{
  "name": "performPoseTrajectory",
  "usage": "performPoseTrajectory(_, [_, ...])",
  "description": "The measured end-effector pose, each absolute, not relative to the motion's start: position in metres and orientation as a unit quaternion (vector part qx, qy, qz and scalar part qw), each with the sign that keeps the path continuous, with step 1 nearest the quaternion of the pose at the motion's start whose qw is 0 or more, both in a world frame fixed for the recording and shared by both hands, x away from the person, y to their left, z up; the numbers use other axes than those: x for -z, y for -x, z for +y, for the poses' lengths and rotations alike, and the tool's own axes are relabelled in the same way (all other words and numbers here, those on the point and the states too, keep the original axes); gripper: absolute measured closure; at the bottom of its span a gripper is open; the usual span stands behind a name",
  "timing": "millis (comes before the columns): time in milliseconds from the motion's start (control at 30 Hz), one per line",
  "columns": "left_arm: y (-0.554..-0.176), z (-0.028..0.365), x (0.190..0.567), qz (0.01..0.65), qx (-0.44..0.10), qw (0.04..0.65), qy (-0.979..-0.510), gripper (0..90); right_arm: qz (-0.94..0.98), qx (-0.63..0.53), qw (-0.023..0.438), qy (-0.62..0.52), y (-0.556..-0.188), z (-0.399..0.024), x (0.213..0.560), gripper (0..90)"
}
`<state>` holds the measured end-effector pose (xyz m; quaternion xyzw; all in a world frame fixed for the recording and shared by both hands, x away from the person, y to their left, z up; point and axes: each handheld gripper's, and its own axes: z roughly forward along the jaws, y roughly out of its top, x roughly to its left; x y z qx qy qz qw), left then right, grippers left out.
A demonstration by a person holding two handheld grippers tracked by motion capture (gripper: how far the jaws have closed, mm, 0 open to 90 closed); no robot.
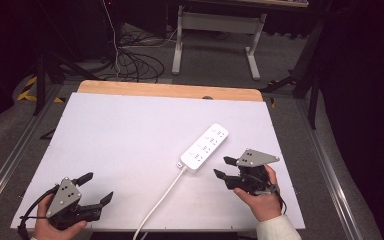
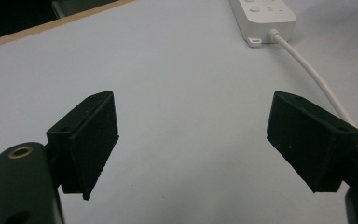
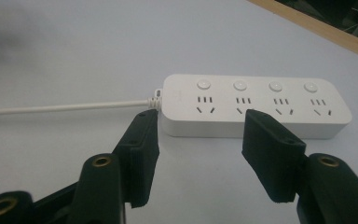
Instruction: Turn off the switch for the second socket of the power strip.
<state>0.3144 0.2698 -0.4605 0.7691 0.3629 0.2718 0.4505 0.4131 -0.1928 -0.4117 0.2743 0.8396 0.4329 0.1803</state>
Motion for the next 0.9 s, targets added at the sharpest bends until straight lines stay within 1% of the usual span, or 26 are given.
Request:
performPoseTrajectory(200, [-0.315,0.27,0.461,0.362,-0.271,0.45,-0.77,17.0,0.843,-0.427,0.181,-0.271,-0.422,-0.184,0.405,47.0])
performPoseTrajectory(433, [-0.314,0.27,0.461,0.363,-0.272,0.449,-0.769,17.0,0.843,-0.434,0.166,-0.27,-0.431,-0.176,0.4,48.1])
performPoseTrajectory(900, [-0.314,0.269,0.46,0.362,-0.272,0.449,-0.77,17.0,0.85,-0.423,0.167,-0.264,-0.447,-0.156,0.392,51.3])
